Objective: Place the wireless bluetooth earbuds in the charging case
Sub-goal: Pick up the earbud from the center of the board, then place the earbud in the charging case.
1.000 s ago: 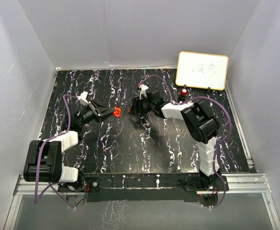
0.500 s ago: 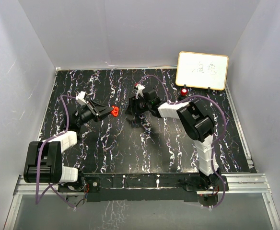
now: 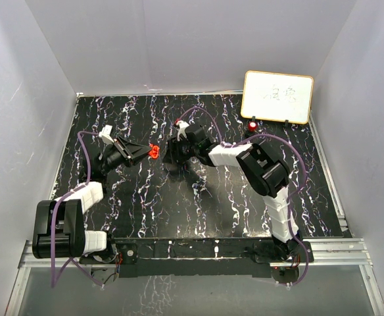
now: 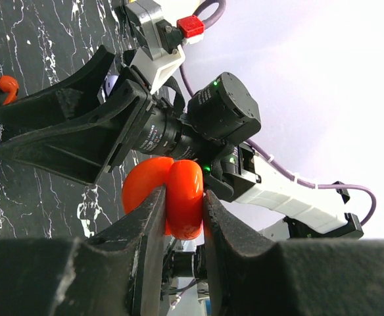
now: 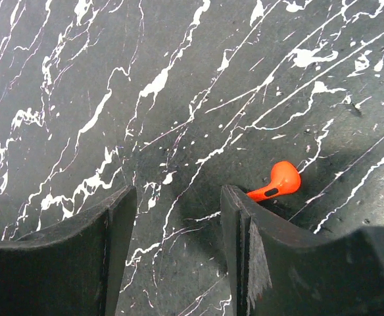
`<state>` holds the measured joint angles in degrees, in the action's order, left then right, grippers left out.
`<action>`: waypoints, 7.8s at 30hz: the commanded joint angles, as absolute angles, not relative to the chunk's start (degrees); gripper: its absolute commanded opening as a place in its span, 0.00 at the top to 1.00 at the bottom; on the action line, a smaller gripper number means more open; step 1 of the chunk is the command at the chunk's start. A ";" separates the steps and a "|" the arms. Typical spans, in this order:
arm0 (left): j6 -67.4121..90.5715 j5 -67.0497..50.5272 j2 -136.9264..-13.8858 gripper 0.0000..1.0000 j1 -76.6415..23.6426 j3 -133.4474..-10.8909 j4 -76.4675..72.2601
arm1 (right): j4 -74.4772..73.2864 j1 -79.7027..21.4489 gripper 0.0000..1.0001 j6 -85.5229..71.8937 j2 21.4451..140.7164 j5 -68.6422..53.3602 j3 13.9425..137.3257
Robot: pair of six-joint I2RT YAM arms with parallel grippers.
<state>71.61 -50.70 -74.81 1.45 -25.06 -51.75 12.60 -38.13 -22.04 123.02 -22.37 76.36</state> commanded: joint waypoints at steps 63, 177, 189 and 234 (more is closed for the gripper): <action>74.00 -53.26 -73.57 1.00 3.65 -23.27 -56.25 | -17.82 -41.10 0.67 -31.46 128.12 5.65 97.90; 88.37 -46.75 -98.34 1.00 -15.05 -42.07 -71.04 | 69.68 -39.70 1.00 -4.19 85.35 -8.10 35.52; 87.98 -47.76 -98.11 1.00 -15.74 -41.90 -70.55 | 79.86 -39.70 1.00 0.84 88.42 -11.93 32.74; 90.64 -51.06 -95.15 1.00 -17.34 -40.01 -70.73 | 93.08 -39.66 1.00 8.52 94.53 -15.90 29.44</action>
